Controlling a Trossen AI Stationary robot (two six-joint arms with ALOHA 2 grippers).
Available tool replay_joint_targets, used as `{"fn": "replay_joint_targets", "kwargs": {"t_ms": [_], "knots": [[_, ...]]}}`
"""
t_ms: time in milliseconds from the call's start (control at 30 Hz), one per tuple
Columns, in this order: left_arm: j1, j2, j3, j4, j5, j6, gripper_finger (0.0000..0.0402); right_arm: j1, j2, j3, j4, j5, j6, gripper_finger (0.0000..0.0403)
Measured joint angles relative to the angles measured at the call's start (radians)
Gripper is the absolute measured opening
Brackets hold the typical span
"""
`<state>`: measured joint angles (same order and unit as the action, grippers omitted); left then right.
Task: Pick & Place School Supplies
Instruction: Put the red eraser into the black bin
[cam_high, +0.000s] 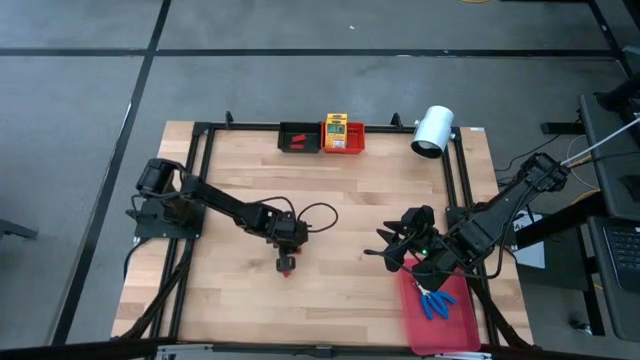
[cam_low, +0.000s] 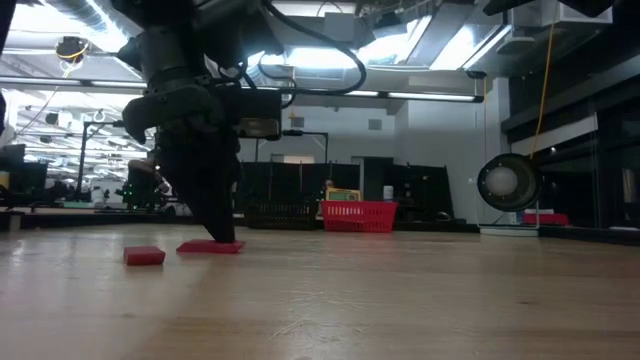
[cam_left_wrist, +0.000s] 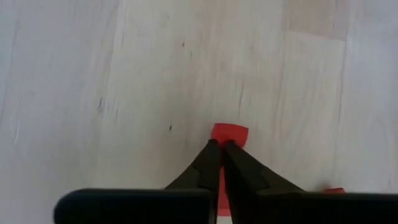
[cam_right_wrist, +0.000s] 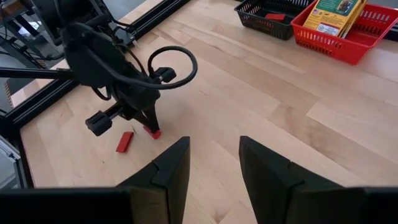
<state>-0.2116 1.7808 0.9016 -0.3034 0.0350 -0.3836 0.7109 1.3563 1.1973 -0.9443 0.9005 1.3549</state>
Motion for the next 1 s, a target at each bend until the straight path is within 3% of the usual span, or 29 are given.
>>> {"fn": "replay_joint_targets", "kwargs": {"t_ms": [500, 1000], "knots": [[0.029, -0.075, -0.009, -0.052, 0.027, 0.022, 0.0001, 0.000, 0.000, 0.000, 0.001, 0.001, 0.018, 0.0141], [0.015, -0.175, -0.007, -0.052, -0.043, -0.026, 0.0001, 0.000, 0.000, 0.000, 0.001, 0.009, 0.006, 0.0141]]}}
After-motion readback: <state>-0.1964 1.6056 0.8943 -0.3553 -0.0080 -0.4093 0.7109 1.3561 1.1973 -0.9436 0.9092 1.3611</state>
